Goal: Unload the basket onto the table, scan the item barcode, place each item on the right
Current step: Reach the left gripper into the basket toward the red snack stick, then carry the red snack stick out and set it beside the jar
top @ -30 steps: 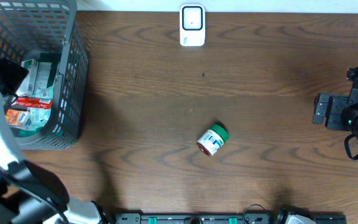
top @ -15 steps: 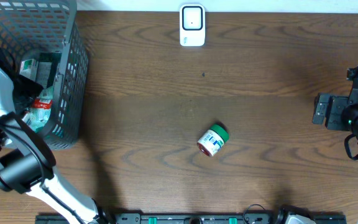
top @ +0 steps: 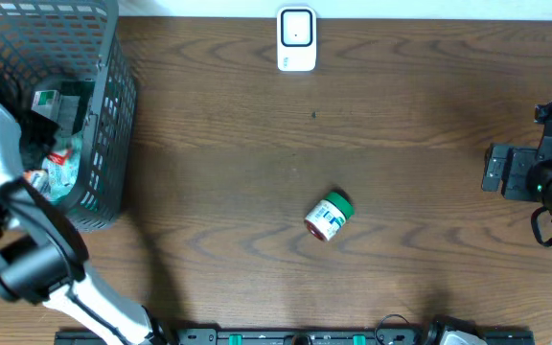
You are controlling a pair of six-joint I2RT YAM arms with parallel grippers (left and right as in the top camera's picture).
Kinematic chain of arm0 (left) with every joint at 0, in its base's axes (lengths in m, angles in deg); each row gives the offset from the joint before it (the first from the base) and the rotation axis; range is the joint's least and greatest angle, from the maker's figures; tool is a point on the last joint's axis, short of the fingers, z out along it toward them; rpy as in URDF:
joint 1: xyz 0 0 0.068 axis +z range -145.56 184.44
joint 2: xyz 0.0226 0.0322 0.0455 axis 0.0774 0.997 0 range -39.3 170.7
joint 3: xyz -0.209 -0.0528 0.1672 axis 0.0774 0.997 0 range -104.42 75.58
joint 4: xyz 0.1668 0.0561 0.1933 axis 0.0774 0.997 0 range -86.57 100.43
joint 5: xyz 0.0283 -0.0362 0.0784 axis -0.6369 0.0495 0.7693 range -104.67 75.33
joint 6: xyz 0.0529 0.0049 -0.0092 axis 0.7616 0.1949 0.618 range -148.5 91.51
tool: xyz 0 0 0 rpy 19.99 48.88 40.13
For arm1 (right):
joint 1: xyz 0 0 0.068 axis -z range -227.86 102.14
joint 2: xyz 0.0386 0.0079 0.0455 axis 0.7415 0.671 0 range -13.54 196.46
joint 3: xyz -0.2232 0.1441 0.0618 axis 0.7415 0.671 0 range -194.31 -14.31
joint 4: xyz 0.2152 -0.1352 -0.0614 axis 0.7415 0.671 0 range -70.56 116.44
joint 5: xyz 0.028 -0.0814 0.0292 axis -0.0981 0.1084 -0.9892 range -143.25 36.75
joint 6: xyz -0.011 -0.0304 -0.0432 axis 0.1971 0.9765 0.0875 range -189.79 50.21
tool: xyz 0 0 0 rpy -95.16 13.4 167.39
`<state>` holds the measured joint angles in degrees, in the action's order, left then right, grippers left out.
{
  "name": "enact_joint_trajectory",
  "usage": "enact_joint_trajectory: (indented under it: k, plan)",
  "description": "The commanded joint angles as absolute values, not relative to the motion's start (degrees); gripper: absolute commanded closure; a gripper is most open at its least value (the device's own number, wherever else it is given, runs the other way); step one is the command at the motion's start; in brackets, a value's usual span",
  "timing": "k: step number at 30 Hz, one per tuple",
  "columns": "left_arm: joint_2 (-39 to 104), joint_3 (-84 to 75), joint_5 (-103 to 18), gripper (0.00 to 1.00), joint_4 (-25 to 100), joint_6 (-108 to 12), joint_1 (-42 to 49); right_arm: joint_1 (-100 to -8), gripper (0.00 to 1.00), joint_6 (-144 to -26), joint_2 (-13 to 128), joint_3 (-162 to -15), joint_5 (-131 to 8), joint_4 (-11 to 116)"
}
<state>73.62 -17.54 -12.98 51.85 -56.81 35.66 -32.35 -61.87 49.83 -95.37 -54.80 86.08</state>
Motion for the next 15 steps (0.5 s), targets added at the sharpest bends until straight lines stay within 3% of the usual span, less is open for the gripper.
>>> enact_joint_trajectory:
  k: [1,8,15]
  plan:
    - [61.12,-18.11,-12.45,0.93,51.74,-56.64,35.62,-31.94,0.01,-62.46,49.85,-96.02,-54.84,86.12]
    - [37.88,-18.08,-13.87,0.93,54.71,-56.57,31.97,-31.94,0.01,-62.48,49.85,-96.02,-54.84,86.12]
    - [29.49,-17.67,-24.78,0.93,59.89,-51.19,15.01,-31.94,0.01,-62.46,49.85,-96.02,-54.84,86.12]
